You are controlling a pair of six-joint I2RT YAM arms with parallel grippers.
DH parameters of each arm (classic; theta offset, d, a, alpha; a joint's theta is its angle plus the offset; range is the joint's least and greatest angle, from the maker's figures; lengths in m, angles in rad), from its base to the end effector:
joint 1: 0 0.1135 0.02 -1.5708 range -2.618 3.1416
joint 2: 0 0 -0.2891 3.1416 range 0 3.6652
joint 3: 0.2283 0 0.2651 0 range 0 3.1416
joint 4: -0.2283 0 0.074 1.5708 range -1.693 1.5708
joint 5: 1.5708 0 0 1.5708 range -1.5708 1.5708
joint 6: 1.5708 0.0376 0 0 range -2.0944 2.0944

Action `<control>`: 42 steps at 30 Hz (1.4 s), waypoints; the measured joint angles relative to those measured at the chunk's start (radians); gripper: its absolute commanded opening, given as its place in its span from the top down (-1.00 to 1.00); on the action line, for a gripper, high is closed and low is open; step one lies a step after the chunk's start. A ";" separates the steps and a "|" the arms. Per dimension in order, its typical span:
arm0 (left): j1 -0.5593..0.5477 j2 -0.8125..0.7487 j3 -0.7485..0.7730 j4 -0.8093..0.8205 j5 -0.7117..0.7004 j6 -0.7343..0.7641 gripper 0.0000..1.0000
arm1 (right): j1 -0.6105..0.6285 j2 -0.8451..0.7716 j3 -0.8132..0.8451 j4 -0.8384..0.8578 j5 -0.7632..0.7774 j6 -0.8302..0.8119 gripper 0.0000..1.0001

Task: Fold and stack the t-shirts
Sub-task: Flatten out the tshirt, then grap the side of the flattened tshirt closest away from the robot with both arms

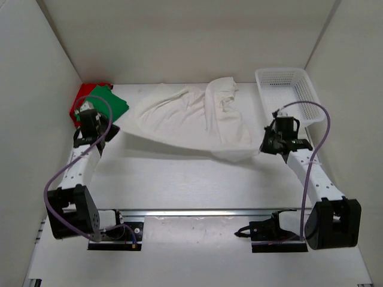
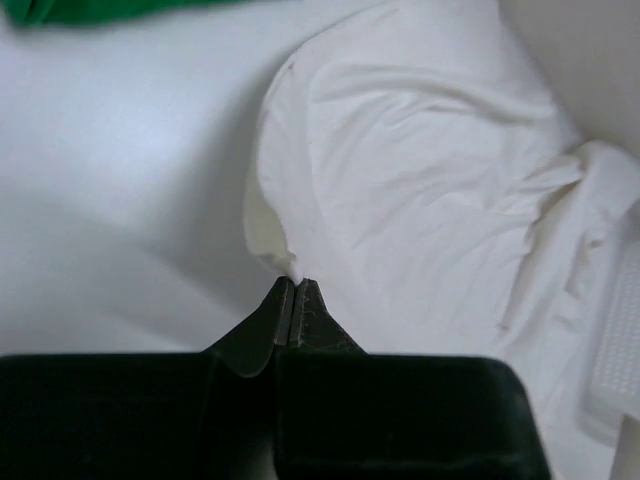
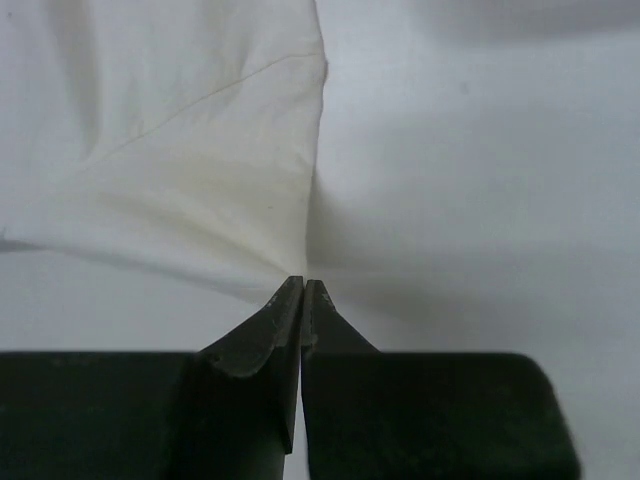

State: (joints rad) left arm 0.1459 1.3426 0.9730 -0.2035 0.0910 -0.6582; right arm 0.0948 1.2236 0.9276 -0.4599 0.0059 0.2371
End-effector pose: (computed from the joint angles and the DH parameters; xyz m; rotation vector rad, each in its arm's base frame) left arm 0.3079 0.0418 0.2973 -0.7984 2.0151 -0.3945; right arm 0.2661 0.0251 0.2909 0.1688 2.3260 0.1595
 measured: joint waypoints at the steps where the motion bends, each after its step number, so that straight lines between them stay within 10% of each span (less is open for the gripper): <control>1: 0.003 -0.039 -0.065 -0.017 -0.006 0.006 1.00 | -0.016 -0.028 -0.046 -0.029 -0.019 0.006 1.00; 10: -0.028 -0.301 -0.308 -0.111 -0.027 0.058 1.00 | -0.121 -0.422 -0.195 -0.264 -0.229 0.060 0.99; 22: -0.016 -0.362 -0.363 -0.216 0.018 0.080 1.00 | 0.099 -0.589 -0.239 -0.482 -0.235 0.230 1.00; 42: 0.034 0.089 -0.228 0.091 0.045 -0.150 1.00 | -0.090 0.264 0.231 -0.133 -0.344 0.080 1.00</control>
State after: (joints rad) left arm 0.1799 1.4311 0.7448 -0.1127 0.1356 -0.8085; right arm 0.0051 1.4879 1.1584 -0.5926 -0.3378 0.3176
